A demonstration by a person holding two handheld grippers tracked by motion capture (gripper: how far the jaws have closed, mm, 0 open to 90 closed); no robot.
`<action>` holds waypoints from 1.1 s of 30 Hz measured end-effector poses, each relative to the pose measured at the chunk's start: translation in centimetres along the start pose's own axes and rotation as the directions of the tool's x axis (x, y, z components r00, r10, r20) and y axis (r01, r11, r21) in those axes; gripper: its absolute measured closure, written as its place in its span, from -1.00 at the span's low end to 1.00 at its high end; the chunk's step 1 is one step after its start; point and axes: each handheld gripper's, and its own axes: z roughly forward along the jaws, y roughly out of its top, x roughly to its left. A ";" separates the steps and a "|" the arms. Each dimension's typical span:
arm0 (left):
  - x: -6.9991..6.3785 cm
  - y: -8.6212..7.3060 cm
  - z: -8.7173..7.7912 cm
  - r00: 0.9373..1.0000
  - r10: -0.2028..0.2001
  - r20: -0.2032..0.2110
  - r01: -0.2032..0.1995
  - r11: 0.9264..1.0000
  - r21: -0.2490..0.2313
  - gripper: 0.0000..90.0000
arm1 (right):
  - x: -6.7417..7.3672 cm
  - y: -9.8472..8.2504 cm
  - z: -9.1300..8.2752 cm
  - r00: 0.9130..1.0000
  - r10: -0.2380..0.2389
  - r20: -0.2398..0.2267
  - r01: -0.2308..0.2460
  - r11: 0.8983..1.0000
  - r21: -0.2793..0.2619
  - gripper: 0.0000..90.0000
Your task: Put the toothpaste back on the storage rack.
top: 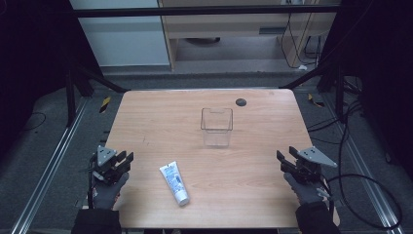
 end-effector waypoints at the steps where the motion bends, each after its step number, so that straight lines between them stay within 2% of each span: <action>1: -0.1 0.0 -0.1 1.000 -0.001 0.002 0.001 1.000 0.005 0.55 | 0.0 -0.1 -0.1 1.000 -0.008 0.005 0.008 1.000 0.000 0.10; 5: -0.4 -0.2 -0.3 1.000 -0.002 0.012 0.002 1.000 0.025 0.69 | -0.1 -0.4 -0.4 1.000 0.004 -0.003 -0.004 1.000 0.013 0.11; 10: -0.8 -0.5 -0.3 0.999 0.005 0.033 -0.006 0.999 0.050 0.80 | 0.3 -0.5 -0.4 1.000 -0.004 0.000 0.004 1.000 0.025 0.09; 14: -1.8 -0.8 -0.4 0.996 0.026 0.082 -0.033 0.996 0.081 0.90 | 0.7 -0.6 -0.5 1.000 -0.017 -0.003 0.017 0.999 0.028 0.09; 15: -1.8 -0.8 -0.4 0.996 0.026 0.082 -0.033 0.996 0.081 0.91 | 0.7 -0.6 -0.5 1.000 -0.017 -0.003 0.017 0.999 0.028 0.09; 16: -2.2 -0.9 -0.4 0.993 0.036 0.113 -0.046 0.995 0.089 0.93 | 0.8 -0.6 -0.6 1.000 -0.017 -0.001 0.017 1.000 0.021 0.09; 18: -2.4 -0.9 -0.4 0.991 0.039 0.130 -0.051 0.994 0.094 0.94 | 0.9 -0.6 -0.6 1.000 -0.014 -0.006 0.015 1.000 0.024 0.08; 19: -2.9 -1.0 -0.3 0.986 0.053 0.158 -0.069 0.992 0.102 0.97 | 0.9 -0.7 -0.5 1.000 -0.017 0.001 0.017 1.000 0.020 0.08; 21: -3.1 -1.0 -0.3 0.984 0.060 0.170 -0.079 0.991 0.107 0.98 | 0.9 -0.7 -0.5 1.000 -0.014 0.001 0.014 1.000 0.022 0.07; 22: -3.3 -1.1 -0.3 0.980 0.062 0.187 -0.084 0.990 0.113 0.98 | 0.9 -0.8 -0.4 1.000 -0.012 0.000 0.012 1.000 0.028 0.06; 23: -3.8 -1.2 -0.3 0.975 0.076 0.210 -0.103 0.987 0.121 0.98 | 0.9 -0.8 -0.4 1.000 -0.014 0.004 0.014 1.000 0.028 0.06; 24: -3.8 -1.2 -0.3 0.975 0.076 0.210 -0.103 0.987 0.121 0.98 | 0.9 -0.8 -0.4 1.000 -0.014 0.004 0.014 1.000 0.028 0.06; 25: -4.1 -1.2 -0.2 0.971 0.085 0.222 -0.114 0.985 0.126 0.98 | 0.8 -0.9 -0.3 1.000 -0.013 -0.002 0.013 0.999 0.031 0.04; 26: -4.5 -1.4 -0.1 0.967 0.099 0.236 -0.134 0.981 0.140 0.99 | 0.9 -1.0 -0.3 1.000 -0.006 -0.007 0.006 0.999 0.039 0.03; 29: -5.2 -1.8 0.4 0.960 0.107 0.258 -0.154 0.973 0.172 0.99 | 1.0 -1.1 -0.1 1.000 -0.020 -0.011 0.021 0.999 0.048 0.02; 33: -5.9 -2.1 1.0 0.957 0.117 0.264 -0.174 0.963 0.205 0.99 | 1.1 -1.1 0.0 1.000 -0.024 -0.017 0.025 0.999 0.047 0.01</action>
